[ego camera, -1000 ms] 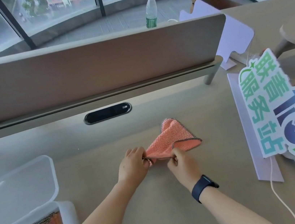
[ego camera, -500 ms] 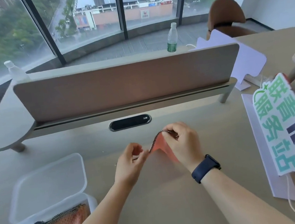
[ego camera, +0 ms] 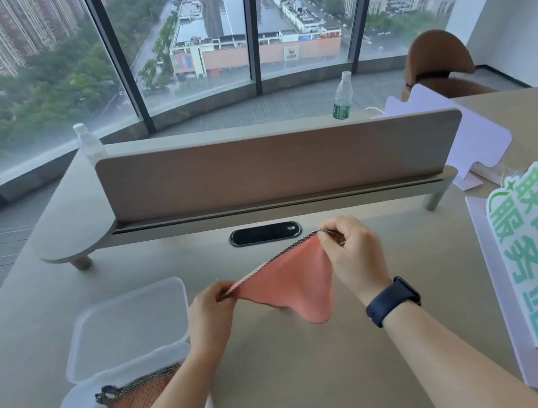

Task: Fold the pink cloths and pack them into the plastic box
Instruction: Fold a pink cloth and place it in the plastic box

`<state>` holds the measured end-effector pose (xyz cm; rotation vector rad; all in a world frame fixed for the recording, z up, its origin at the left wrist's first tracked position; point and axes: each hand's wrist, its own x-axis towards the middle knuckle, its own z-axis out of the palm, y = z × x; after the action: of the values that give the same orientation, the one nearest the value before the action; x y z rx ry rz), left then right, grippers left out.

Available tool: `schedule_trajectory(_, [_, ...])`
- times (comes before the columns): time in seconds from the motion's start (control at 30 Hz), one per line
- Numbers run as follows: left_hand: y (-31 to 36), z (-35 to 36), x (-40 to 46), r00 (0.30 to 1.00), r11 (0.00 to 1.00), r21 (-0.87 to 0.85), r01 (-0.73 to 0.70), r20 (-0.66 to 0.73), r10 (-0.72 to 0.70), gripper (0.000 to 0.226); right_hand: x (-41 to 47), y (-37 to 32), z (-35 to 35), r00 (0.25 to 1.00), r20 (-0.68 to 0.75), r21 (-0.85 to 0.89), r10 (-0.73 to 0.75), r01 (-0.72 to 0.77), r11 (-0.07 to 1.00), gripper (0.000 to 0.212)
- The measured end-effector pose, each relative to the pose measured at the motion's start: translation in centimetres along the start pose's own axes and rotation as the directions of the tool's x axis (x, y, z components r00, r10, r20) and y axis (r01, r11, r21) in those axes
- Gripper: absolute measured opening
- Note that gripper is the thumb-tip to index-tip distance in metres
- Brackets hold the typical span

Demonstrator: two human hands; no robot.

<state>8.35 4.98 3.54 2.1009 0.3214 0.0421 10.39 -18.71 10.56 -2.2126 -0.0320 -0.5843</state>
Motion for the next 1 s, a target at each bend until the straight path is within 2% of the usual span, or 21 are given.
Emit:
schedule_trajectory(0.23, [2.4, -4.1, 2.6, 0.983, 0.950, -0.253, -0.184, -0.065, 0.173, 0.034, 0.8, 0.3, -1.3, 0.999, -0.041, 0.062, 0.006, -0.004, 0.998, 0.010])
schedule_trajectory(0.4, [2.5, -4.1, 2.9, 0.975, 0.935, -0.286, -0.209, 0.018, 0.224, 0.027, -0.5, 1.4, -2.0, 0.999, -0.024, 0.108, 0.042, -0.039, 0.993, 0.015])
schedule_trajectory(0.5, [0.7, -3.4, 2.2, 0.970, 0.974, -0.160, -0.163, 0.156, 0.188, 0.024, -2.4, 3.0, -2.1, 0.998, 0.023, 0.089, 0.065, -0.066, 0.994, 0.016])
schedule_trajectory(0.6, [-1.9, -2.6, 1.2, 0.927, 0.995, -0.029, -0.098, 0.360, 0.102, 0.005, -5.2, 5.7, -2.2, 0.982, 0.125, 0.037, 0.140, -0.145, 0.989, 0.015])
schedule_trajectory(0.67, [-3.8, -2.1, 0.7, 0.886, 0.982, 0.135, -0.130, 0.460, 0.054, 0.025, -7.1, 7.4, -2.2, 0.953, 0.226, -0.007, 0.203, -0.207, 0.978, 0.010])
schedule_trajectory(0.77, [-5.9, -1.1, -0.3, 0.806, 0.934, 0.313, -0.171, 0.590, -0.050, 0.032, -9.6, 9.2, -2.2, 0.862, 0.411, -0.116, 0.298, -0.275, 0.955, 0.009])
schedule_trajectory(0.9, [-7.5, 0.0, -1.3, 0.758, 0.883, 0.433, -0.181, 0.633, -0.155, 0.025, -11.7, 10.8, -1.6, 0.754, 0.536, -0.250, 0.379, -0.287, 0.925, 0.033])
schedule_trajectory(1.0, [-7.3, 0.6, -1.3, 0.756, 0.865, 0.479, -0.148, 0.619, -0.213, 0.020, -11.8, 11.4, -1.0, 0.740, 0.532, -0.317, 0.410, -0.275, 0.908, 0.033])
